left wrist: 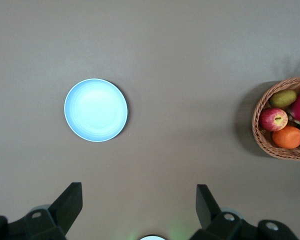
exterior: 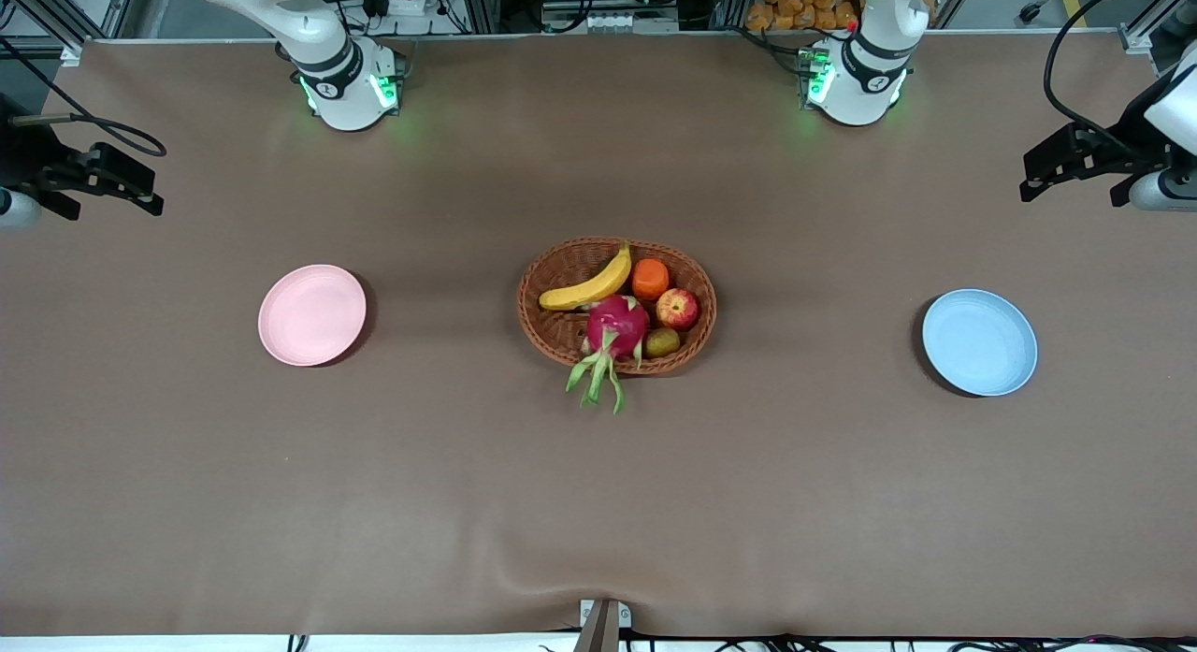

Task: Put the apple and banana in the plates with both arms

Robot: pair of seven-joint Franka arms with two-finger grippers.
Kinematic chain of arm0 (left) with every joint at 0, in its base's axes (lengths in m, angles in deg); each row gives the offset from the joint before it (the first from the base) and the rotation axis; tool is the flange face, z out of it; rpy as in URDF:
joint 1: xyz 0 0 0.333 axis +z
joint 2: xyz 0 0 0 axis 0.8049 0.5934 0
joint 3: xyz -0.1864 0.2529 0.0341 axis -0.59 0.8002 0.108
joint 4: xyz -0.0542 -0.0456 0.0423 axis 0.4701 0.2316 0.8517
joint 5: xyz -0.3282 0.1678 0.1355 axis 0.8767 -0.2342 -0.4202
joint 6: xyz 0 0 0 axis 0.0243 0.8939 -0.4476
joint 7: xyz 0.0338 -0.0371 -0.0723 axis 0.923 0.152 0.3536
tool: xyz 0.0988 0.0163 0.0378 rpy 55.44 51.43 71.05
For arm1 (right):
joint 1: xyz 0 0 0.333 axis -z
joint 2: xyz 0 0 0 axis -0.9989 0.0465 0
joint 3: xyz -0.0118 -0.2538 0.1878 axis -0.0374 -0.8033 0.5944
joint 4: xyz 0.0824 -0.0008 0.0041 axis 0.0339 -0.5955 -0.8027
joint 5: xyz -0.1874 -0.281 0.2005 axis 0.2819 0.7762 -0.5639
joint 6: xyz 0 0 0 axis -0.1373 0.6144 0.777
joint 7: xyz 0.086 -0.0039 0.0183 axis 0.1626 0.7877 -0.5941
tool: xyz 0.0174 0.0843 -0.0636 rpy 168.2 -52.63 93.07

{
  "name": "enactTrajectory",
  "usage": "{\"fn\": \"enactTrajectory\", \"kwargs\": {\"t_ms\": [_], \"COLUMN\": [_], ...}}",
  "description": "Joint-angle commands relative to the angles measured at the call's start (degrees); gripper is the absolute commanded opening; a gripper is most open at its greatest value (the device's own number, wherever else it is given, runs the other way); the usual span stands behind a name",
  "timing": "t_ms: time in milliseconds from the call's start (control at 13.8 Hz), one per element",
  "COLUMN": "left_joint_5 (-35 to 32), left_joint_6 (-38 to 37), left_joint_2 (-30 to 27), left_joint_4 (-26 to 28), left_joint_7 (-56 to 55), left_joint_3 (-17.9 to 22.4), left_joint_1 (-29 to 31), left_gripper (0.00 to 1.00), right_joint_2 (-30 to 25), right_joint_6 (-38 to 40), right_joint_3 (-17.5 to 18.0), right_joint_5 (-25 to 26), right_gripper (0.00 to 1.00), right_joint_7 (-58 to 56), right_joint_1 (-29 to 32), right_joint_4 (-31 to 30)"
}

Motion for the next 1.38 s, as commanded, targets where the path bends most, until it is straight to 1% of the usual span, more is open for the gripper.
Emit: {"fn": "enactTrajectory", "kwargs": {"t_ms": [0, 218, 508, 653, 799, 944, 1089, 1307], "left_joint_5": [-0.9, -0.7, -0.5, -0.3, -0.4, 0.3, 1.9, 2.4], "left_joint_6": [-1.1, -1.1, -1.1, -2.7, -2.7, -2.8, -1.1, 1.4], "left_joint_2": [0.1, 0.2, 1.9, 3.8, 5.3, 6.7, 9.1, 12.1], "left_joint_4": [-1.0, -0.8, -0.3, -0.2, -0.4, 0.6, 1.3, 1.3], "left_joint_7": [1.0, 1.0, 1.0, 1.3, 0.7, 0.5, 0.2, -0.7], "left_joint_3": [-0.1, -0.2, -0.2, -0.8, -1.5, -2.4, -2.6, -4.7], "left_joint_1": [0.2, 0.2, -0.3, -1.1, -2.3, -3.6, -4.1, -4.3], "left_gripper": [1.00, 1.00, 1.00, 1.00, 1.00, 1.00, 1.00, 1.00], "right_joint_2": [-0.4, 0.0, 0.0, 0.1, 0.1, 0.0, 0.1, 0.1], "right_joint_6": [0.0, 0.0, -0.1, -0.1, -0.1, -0.1, -0.1, -0.1], "right_joint_3": [-0.8, -0.7, -0.7, -0.7, -0.6, -0.6, -0.6, -0.6], "right_joint_5": [0.8, 0.4, 0.3, 0.4, 0.3, 0.3, 0.3, 0.3], "right_gripper": [1.00, 1.00, 1.00, 1.00, 1.00, 1.00, 1.00, 1.00], "right_joint_7": [-0.6, -0.6, -0.5, -0.5, -0.5, -0.5, -0.5, -0.3], "right_joint_1": [-1.1, -0.9, -1.4, -1.5, -1.5, -1.5, -1.5, -1.5], "right_joint_4": [0.1, 0.1, 0.1, 0.1, 0.2, 0.2, 0.2, 0.1]}}
